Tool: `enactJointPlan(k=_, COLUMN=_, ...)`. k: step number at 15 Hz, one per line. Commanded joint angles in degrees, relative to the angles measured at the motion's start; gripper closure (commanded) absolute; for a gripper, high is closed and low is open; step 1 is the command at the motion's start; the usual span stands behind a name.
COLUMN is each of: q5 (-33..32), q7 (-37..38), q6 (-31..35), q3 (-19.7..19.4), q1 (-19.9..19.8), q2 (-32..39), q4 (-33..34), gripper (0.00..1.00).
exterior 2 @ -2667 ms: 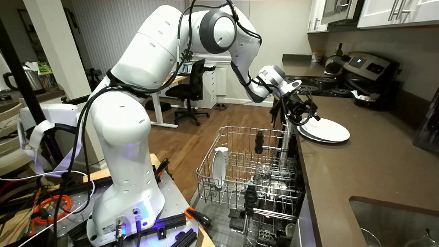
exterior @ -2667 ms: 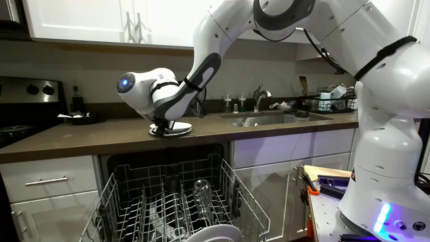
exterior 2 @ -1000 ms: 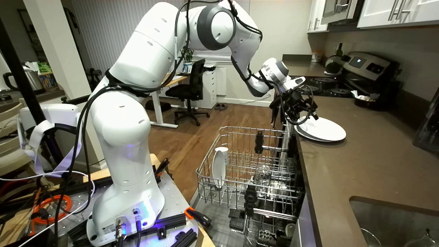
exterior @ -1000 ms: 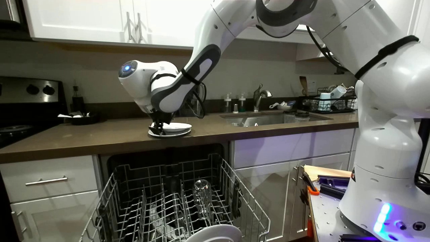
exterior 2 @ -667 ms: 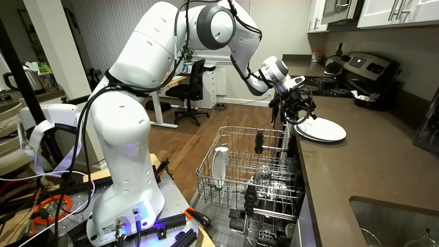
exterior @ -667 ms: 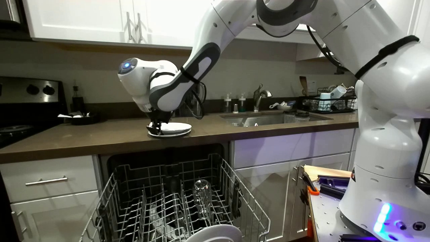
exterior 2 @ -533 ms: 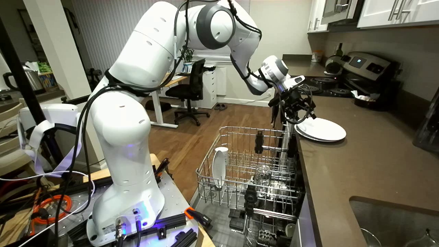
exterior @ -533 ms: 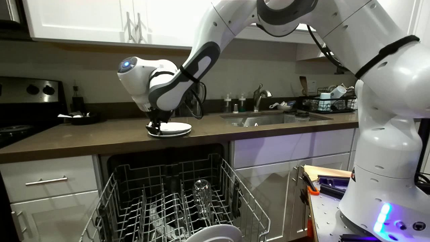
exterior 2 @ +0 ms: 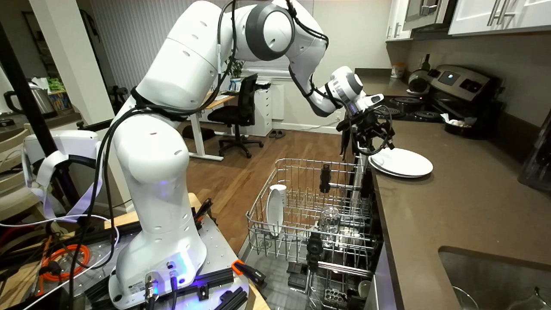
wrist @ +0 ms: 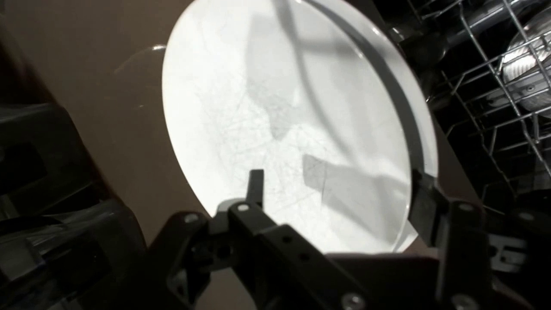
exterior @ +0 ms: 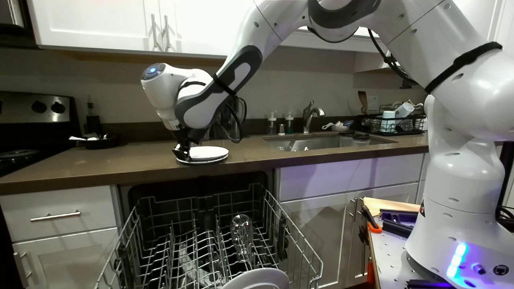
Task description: Remove the plate from the dishwasher and put it on the counter
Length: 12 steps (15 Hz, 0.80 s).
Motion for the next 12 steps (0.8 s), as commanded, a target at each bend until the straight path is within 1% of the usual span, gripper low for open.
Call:
enactJointPlan(k=1, q5=4.75, q7=-4.75, q6=2.41, q3=-0.07, q1=-0.26, q2=-2.68, q4=-2.52, gripper=0.22)
enactJointPlan(k=3, q5=6.34, q7=-5.99, q6=2.69, q3=-0.38, q1=0.05, q2=-3.12, q4=-2.85, gripper=0.24)
enactJointPlan(k=8, q5=9.31, q7=-8.13, q6=2.89, q3=-0.82, q1=0.36, q2=-4.28, q4=-3.41, gripper=0.21)
enactJointPlan(k=11, q5=13.08, q7=-11.56, q6=4.23, q3=0.32, q1=-0.41, q2=-6.28, q4=-5.5, gripper=0.25)
enactJointPlan(k=12, q5=14.81, q7=-13.16, q6=4.84, q3=0.67, q1=-0.56, q2=-7.2, q4=-6.64, gripper=0.23)
